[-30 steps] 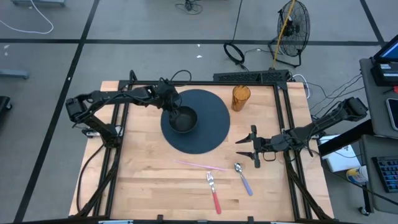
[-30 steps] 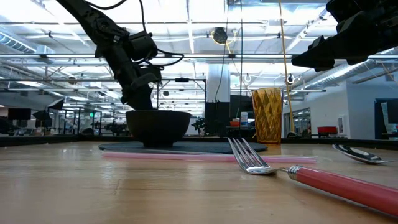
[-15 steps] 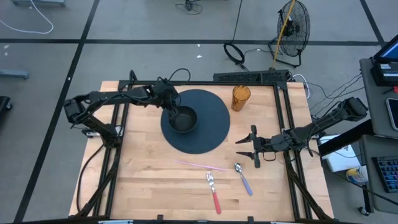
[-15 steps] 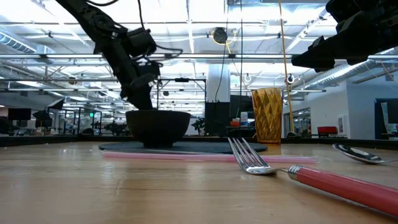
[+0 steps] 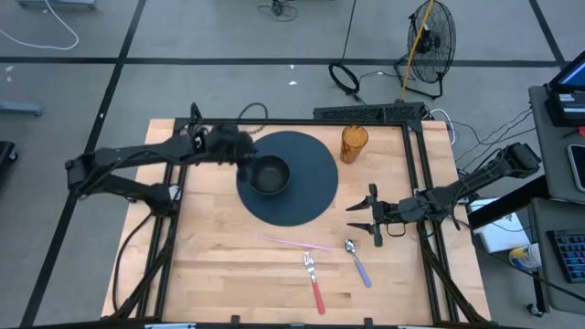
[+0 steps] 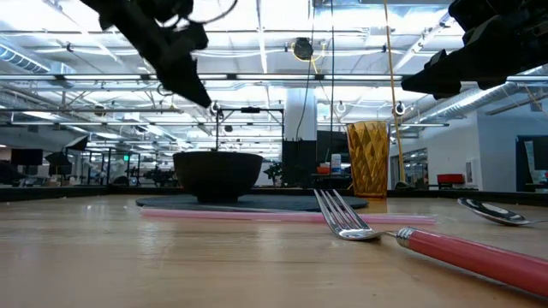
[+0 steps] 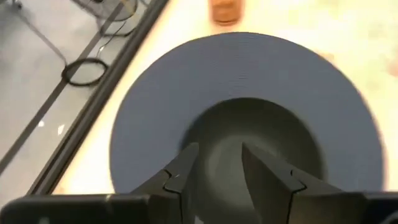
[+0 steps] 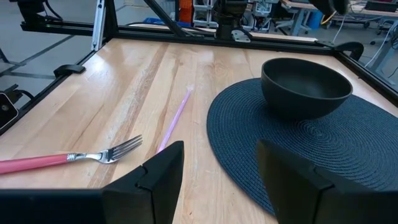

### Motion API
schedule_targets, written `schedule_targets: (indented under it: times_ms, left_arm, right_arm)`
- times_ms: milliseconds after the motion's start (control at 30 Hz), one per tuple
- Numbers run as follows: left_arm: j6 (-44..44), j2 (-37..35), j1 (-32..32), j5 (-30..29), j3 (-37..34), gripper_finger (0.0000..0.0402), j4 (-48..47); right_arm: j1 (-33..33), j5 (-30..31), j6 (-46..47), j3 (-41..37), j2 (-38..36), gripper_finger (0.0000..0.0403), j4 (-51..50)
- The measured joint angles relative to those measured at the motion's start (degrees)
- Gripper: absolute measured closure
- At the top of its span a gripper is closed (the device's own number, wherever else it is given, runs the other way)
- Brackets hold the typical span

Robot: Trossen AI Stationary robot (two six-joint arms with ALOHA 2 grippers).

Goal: Pick & Place Utensil
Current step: Put the pink fork into the black bowl

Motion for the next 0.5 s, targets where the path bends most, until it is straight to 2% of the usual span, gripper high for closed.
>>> schedule_targets:
  times_ms: [133, 300, 500]
  left_arm:
    - [-0.53, -2.80, -6.86, -3.23, 0.00, 0.0290, -3.53]
    - [-3.08, -3.65, -16.10, -7.51, 0.00, 0.0294, -4.84]
    - [-5.91, -3.24, -25.92, -13.64, -0.01, 0.0295, -4.85]
  right_arm:
    - [0.02, -0.39, 2.56, 0.00, 0.01, 0.0206, -0.43]
    - [0.52, -7.42, 6.43, -0.02, 0.06, 0.0206, -1.47]
    - [3.88, -5.71, 8.17, -0.02, 3.41, 0.0206, -1.64]
